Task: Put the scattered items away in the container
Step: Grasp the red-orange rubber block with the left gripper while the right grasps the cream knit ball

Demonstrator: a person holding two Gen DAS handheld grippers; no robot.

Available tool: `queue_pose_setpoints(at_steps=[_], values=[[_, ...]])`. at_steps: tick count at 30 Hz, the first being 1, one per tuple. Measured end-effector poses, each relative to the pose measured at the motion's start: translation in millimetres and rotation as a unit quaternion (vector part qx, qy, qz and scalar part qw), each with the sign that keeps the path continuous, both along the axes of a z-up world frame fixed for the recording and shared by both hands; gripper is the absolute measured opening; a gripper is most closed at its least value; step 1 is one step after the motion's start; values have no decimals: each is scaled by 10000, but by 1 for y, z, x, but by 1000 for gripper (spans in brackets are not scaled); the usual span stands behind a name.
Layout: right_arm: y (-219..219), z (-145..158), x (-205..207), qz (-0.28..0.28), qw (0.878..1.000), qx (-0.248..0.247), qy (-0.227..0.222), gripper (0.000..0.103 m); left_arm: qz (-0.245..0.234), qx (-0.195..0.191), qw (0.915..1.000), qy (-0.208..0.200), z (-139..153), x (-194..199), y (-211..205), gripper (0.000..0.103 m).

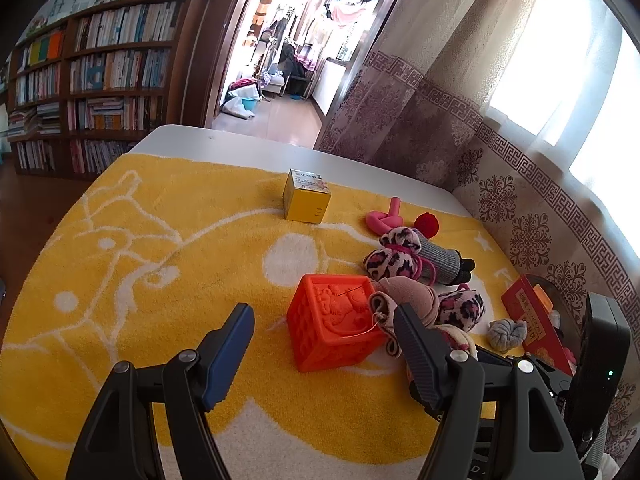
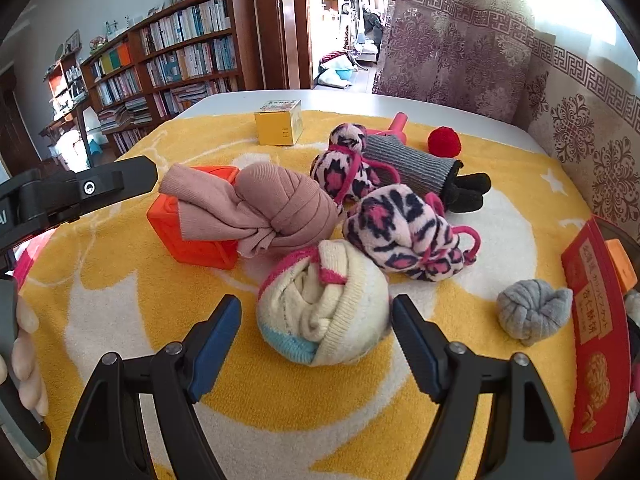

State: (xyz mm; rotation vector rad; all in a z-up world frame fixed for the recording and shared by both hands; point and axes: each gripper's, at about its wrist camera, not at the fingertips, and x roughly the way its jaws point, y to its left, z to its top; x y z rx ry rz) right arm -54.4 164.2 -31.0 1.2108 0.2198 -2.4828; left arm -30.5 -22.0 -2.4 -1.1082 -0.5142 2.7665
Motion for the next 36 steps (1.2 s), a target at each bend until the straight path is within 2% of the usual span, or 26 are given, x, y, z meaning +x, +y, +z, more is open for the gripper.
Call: queue_pose_setpoints(at_steps=[3, 5, 14, 19, 22, 25, 29, 36], values=[[-1, -5, -4, -10, 10000, 13, -49, 80, -19, -71, 10000, -65, -5, -2, 3, 74], [1, -6, -4, -35, 10000, -12, -66, 72, -49, -128, 9998, -113, -8, -3, 5, 74], [33, 10, 7, -429, 9985, -268, 229, 72, -357, -493, 9978, -277, -21, -9, 27, 74], [50, 15, 7, -691, 9959, -480, 343, 72, -598, -893, 9931, -459, -31, -16, 48, 74], [55, 16, 5, -723, 9950, -605, 342, 72, -575, -1131, 9906, -503, -33, -21, 54, 74], [59, 16, 5, -725, 9943, -699, 346, 72, -509, -1143, 9904, -580, -33, -28, 53, 74], [64, 15, 5, -750, 9934, -810, 324, 72, -493, -978, 9918, -662, -32, -39, 52, 74], [70, 14, 5, -810, 9919, -940, 287, 72, -394, -1026, 9916, -684, -33, -47, 56, 74]])
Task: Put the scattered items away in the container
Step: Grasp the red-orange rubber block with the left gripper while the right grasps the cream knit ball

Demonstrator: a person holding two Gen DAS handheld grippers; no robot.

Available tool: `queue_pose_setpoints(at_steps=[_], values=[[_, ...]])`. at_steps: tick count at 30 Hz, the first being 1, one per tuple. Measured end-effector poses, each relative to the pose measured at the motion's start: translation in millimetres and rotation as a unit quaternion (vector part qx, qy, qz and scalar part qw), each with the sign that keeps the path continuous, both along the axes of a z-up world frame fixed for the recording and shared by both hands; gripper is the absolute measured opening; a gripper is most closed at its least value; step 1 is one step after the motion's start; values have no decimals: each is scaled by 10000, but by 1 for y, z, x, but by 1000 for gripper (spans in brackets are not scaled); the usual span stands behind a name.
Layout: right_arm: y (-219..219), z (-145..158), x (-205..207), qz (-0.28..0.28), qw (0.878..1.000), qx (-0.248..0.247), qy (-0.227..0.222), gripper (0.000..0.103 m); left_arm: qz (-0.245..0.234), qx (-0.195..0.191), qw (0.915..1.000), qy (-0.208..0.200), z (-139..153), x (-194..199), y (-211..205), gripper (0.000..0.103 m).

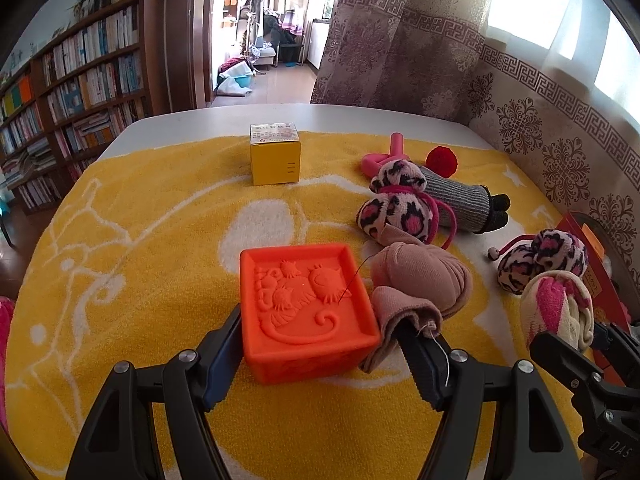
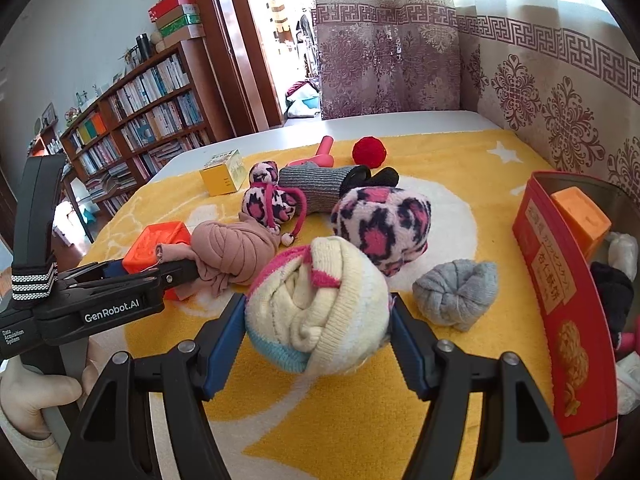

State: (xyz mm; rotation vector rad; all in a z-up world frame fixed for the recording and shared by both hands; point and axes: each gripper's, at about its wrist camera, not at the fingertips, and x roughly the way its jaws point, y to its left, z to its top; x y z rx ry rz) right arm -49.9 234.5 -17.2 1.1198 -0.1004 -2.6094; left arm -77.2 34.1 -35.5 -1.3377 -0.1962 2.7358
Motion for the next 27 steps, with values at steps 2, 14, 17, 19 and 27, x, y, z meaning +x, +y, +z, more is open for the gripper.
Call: queue_pose_setpoints(at_steps=[2, 14, 17, 19, 27], values=[[2, -1, -1, -13, 10000, -40, -22, 72, -49, 84, 9999, -58, 1, 2, -3, 74], [3, -1, 0, 25, 10000, -84, -12, 72, 275, 599, 9963, 548, 45, 21, -31, 74], [4, -1, -1, 15, 10000, -83, -4, 72, 300, 601, 9968, 431, 37, 6, -28, 74], [4, -1, -1, 3, 10000, -90, -8, 72, 255, 519, 9979, 288, 28, -2, -21, 74], [4, -4, -2, 43, 9999, -80, -44, 72, 326, 602, 9976, 81, 3, -12, -28, 74]])
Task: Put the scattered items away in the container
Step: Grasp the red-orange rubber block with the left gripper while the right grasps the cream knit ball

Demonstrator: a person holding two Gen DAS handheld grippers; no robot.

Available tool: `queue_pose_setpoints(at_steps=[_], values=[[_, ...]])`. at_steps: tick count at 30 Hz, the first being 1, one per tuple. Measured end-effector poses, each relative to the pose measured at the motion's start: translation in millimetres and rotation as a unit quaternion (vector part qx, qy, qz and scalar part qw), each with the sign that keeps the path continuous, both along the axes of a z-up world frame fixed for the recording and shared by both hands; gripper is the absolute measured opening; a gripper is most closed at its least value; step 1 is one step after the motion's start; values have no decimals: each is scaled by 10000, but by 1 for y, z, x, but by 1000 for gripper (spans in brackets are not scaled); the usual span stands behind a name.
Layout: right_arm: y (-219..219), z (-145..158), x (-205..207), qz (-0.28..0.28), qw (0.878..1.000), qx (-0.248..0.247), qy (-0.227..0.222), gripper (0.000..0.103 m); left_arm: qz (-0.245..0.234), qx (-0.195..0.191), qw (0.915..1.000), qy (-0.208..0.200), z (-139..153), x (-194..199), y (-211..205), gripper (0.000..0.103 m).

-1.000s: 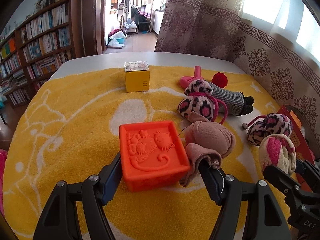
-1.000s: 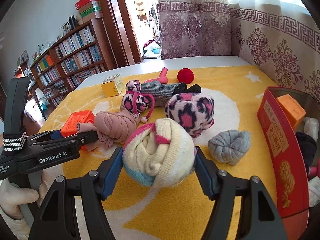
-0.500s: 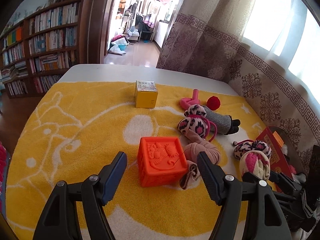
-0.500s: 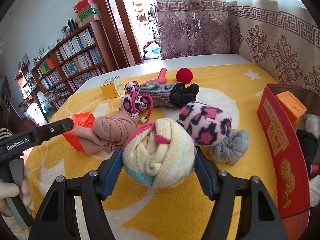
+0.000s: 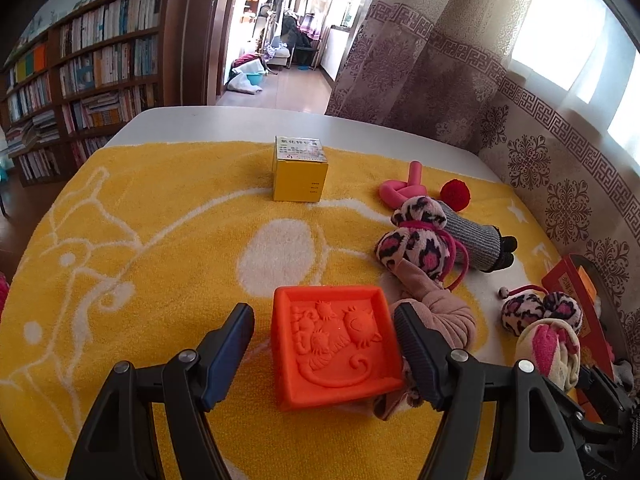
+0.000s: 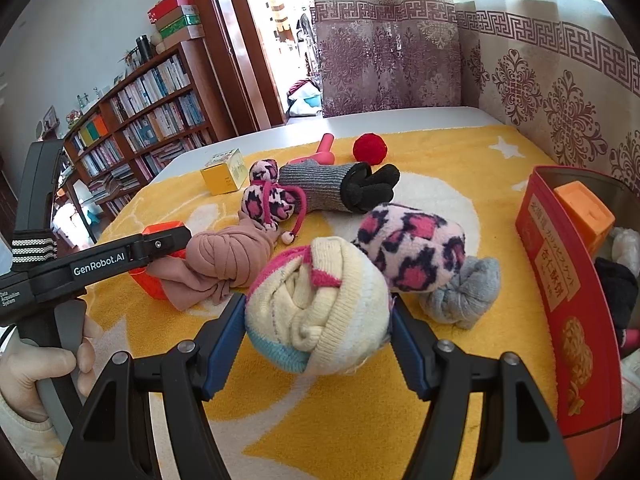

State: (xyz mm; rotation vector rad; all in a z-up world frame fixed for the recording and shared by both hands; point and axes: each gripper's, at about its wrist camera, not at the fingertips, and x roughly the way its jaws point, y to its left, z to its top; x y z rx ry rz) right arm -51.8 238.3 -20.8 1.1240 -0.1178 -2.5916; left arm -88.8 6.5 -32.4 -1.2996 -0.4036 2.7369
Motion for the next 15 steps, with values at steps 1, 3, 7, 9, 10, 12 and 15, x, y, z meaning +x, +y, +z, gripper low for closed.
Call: queue_pose_setpoints(at_steps=[1, 3, 7, 9, 10, 12, 15], values=[[0, 0, 0, 4, 10000, -6, -6, 72, -19, 85, 10000, -15, -2, 0, -2, 74], [0, 0, 1, 11, 10000, 2, 2, 72, -47, 134, 9999, -1, -2, 3, -3, 73], [1, 0, 1, -6, 10000, 1, 14, 72, -145, 184, 9997, 92, 3, 12, 0, 58], [2, 0, 1, -29, 10000, -3, 22, 72, -133, 268, 9995, 106, 4, 17, -4, 58], [3, 1, 1, -39, 10000, -12, 28, 72, -133, 310, 9994, 110, 5, 19, -7, 58], [2, 2, 2, -42, 10000, -3, 47, 72, -122, 217, 9996, 112, 7, 21, -8, 58], [0, 3, 2, 1, 10000, 35, 81, 72, -234, -290, 9993, 45, 4, 18, 2, 58]])
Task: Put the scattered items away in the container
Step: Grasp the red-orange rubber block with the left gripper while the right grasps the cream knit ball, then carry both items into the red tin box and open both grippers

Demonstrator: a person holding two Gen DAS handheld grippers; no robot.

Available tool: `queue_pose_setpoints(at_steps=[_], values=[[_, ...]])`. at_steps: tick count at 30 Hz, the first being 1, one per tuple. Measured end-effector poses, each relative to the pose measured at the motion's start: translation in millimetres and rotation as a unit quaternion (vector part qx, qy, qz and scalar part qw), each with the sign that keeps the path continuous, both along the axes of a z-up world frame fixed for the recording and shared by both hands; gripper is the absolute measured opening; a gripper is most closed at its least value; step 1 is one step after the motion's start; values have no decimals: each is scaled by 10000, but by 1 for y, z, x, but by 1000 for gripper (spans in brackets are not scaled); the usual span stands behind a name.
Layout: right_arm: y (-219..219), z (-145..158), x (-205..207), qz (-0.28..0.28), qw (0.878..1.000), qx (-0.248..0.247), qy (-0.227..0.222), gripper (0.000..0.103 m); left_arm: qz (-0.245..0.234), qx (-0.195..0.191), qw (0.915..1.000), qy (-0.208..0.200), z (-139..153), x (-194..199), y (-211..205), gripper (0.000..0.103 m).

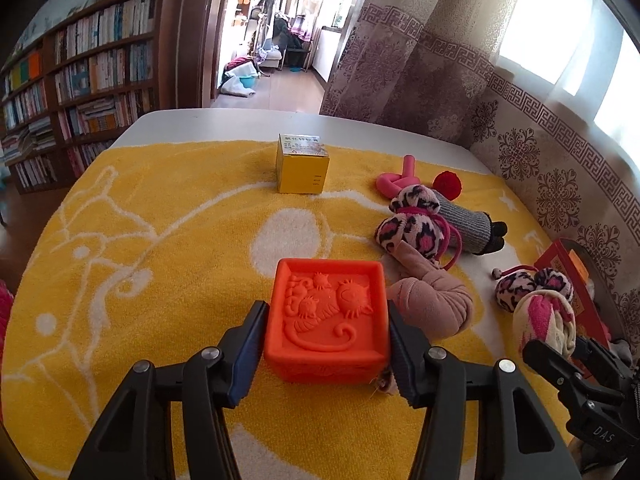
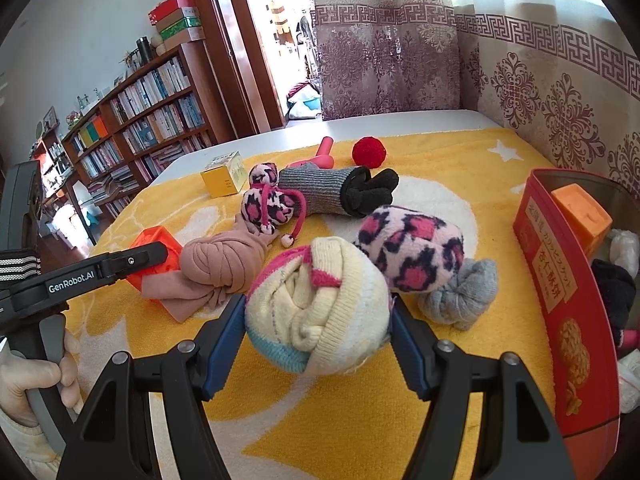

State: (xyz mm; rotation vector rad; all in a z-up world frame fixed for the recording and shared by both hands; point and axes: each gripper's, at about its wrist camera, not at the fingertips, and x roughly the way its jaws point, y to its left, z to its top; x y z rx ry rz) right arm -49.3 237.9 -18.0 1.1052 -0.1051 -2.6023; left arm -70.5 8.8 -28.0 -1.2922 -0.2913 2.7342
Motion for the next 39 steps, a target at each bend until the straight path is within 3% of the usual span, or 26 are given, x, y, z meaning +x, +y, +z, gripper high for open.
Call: queue_pose_setpoints(at_steps=[5, 7, 19, 29, 39], values=[[2, 1, 1, -37, 10000, 0, 32, 72, -107, -63, 9998, -150, -17, -7, 8, 58], [4, 0, -1, -55, 10000, -40, 7, 72, -87, 76, 9999, -109, -17, -6, 5, 56], [10, 10, 4, -63, 9990, -363, 235, 72, 26, 82, 9988, 490, 24, 16, 6, 54], [34, 31, 22, -301, 9969, -502, 524, 72, -529, 87, 9957, 757, 53, 30, 57, 54], [111, 55, 49, -1096, 9887, -628, 808, 72, -1276, 155, 9881, 847, 66, 33, 131, 54]])
